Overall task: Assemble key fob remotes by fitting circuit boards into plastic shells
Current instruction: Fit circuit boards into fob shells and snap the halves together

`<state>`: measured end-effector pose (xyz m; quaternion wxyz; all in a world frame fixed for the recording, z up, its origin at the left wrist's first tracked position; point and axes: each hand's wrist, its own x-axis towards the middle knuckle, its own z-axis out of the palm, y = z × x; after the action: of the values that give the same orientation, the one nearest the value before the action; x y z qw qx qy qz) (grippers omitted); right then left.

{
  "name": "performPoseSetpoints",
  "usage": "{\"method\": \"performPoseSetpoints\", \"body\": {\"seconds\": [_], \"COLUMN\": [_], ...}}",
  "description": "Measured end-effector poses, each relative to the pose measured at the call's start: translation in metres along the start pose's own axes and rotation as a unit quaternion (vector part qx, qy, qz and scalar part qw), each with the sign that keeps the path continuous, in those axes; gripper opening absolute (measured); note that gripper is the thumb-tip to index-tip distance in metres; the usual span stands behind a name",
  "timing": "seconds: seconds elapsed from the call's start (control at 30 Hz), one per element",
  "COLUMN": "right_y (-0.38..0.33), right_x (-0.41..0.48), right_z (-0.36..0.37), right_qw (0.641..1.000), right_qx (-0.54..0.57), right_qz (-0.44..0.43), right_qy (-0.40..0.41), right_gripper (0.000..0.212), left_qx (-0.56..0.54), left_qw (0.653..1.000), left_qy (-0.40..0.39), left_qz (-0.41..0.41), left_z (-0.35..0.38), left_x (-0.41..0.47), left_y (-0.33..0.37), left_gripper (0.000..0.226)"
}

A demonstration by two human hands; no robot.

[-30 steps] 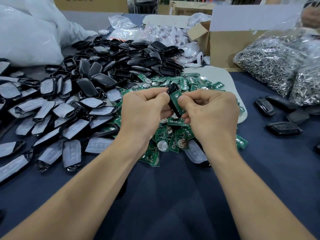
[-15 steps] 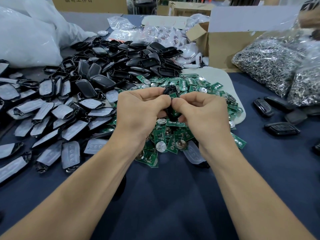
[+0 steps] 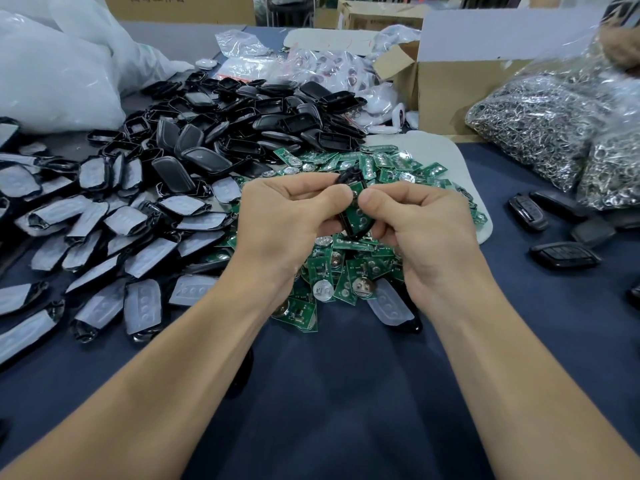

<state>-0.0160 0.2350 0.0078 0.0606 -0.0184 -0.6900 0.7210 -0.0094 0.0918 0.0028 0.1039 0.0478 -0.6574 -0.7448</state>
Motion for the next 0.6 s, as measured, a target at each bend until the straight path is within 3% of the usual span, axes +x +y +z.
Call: {"method": "performPoseSetpoints", "body": {"seconds": [0.13,0.2,0.43,0.6], "right_y": [0.0012,0.0006,0.0026,0.0024], "right_x": [-0.0051,-0.0075,-0.0025,0.0014], "right_z": [0.0042,0.0072,0.0088,0.0046], "right_qw": [0.968,0.959,0.973,0.986], "right_qx": [-0.192,-0.223,-0.199,-0.139], "right_qz": [-0.145,-0.157,-0.11,-0.088], "right_qy": [0.079,0.074,0.035,0.011], "right_gripper": [0.013,0.013,0.015,0.023], "left_qx": [0.033,0.039,0.089,0.024], "left_qw": [0.999,0.997,0.992,0.999], "left_qy": [0.042,0.06,0.07,0.014], "left_qz": [0.007,0.017,0.049,0.022], "left_z": [0.0035,0.0049,0.0033,0.0007], "left_x": [0.0001,0.0002,0.0011,0.0027], "left_y": [-0.0035,-0.0043,-0.0078,-0.0081], "left_gripper": [0.017,0.022,0.023,0.023]}}
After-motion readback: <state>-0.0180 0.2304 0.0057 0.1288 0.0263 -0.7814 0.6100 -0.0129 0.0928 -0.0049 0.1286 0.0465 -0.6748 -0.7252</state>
